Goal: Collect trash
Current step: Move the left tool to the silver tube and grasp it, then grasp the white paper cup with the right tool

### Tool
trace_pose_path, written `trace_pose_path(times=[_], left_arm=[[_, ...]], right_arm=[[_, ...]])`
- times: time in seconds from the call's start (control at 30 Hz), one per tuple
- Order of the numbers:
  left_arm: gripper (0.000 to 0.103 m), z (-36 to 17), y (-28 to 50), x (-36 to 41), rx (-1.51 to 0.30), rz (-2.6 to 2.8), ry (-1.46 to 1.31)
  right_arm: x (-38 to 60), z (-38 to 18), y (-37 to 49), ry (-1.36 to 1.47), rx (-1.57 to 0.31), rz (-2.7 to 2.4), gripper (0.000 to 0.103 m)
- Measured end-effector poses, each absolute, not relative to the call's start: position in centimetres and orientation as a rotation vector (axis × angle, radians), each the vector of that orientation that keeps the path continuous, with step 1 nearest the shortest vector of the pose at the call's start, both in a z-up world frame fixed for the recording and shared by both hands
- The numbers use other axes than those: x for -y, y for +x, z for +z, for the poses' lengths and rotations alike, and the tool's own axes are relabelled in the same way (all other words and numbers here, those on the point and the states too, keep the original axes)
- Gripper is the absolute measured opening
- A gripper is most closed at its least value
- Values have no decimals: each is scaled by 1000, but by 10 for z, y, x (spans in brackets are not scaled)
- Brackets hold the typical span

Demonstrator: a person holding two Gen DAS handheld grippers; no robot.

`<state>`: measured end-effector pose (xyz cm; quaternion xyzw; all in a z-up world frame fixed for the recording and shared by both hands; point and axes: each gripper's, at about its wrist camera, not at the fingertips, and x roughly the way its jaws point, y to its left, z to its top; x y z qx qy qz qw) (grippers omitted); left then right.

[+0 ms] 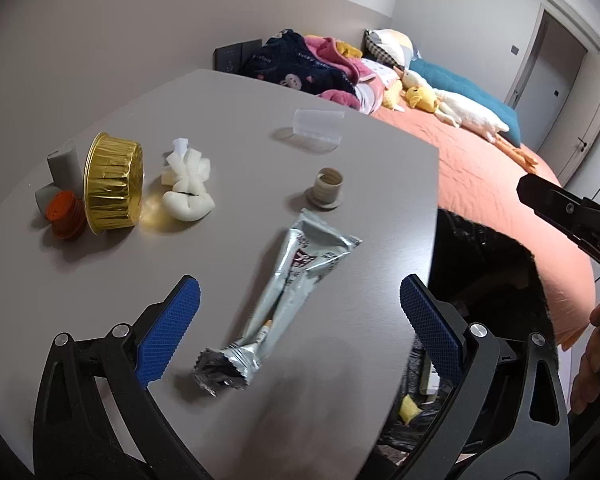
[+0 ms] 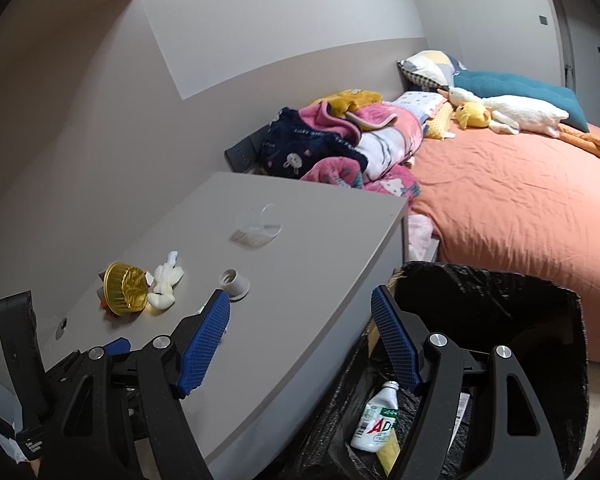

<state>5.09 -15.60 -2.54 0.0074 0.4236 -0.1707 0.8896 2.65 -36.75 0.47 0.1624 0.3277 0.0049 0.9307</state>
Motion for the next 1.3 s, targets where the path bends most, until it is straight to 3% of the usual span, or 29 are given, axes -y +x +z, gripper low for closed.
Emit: trace_pose_path(times=[0.23,0.5,0.83,0.9,1.0,1.3], left_arm=[[89,-42,63,158,-904,-360,51],[61,-59,76,156,-950,-361,52],[46,-62,80,157,-904,-306,140],[33,-61,82,155,-901,-308,134],[23,-61,86,145,-902,-320,74],[20,-58,86,137,-904,-328,30]], right_arm=[[354,-5,46,315,-702,35,74],[343,-18,66,305,-740,64,74],[324,-31,91,258,-778,102,74],[319,-34,96,250,-787,111,74],[311,-38,105,231,-802,119,74],[289,-55,135,181,-847,133,68]])
